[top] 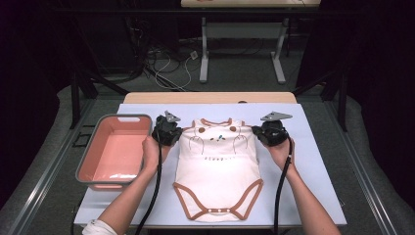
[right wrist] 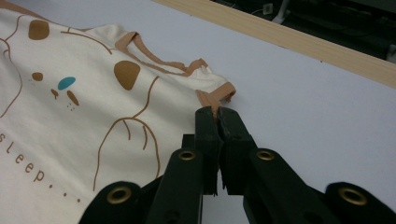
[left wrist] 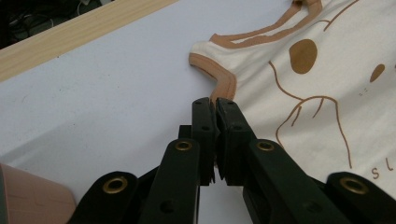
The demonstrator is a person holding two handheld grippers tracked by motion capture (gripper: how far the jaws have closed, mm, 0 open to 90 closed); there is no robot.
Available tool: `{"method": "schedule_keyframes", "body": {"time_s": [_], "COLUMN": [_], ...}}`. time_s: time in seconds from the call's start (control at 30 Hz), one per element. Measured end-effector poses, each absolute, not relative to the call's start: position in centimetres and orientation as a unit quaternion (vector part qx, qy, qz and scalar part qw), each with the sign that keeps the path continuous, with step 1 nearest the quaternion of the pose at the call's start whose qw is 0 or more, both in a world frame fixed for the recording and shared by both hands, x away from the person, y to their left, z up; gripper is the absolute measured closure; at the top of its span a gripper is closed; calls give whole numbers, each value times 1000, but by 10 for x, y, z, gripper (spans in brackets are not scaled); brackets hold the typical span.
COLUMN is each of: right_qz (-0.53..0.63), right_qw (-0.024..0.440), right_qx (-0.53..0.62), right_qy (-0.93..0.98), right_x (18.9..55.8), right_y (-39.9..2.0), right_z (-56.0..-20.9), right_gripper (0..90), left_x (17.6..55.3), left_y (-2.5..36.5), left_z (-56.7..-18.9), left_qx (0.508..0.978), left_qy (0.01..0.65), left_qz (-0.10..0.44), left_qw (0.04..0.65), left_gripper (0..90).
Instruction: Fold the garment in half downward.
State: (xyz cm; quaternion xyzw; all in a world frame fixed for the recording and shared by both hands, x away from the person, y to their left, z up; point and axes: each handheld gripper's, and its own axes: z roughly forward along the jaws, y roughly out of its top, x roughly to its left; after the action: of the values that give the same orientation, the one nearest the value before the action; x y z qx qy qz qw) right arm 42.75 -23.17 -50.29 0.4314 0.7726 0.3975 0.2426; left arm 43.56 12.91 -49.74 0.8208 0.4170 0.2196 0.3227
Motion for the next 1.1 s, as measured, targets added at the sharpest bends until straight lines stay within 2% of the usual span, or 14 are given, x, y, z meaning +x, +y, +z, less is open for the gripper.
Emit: {"method": "schedule_keyframes", "body": {"time_s": [0.63, 1.1], "right_qz": [411, 389], "right_qw": [238, 226], "right_qx": [408, 389], "right_qy": [780, 803], "right_x": [398, 371], "right_y": [-238, -237], "right_z": [-497, -499], "right_gripper": [870, 869], "left_x": [412, 390], "left_y": [129, 128], "left_z": [-490, -494], "left_qx": [828, 849], "left_qy": [402, 384], "left_qz": [223, 215], "left_qw": [322, 291], "left_gripper": [862, 861]}}
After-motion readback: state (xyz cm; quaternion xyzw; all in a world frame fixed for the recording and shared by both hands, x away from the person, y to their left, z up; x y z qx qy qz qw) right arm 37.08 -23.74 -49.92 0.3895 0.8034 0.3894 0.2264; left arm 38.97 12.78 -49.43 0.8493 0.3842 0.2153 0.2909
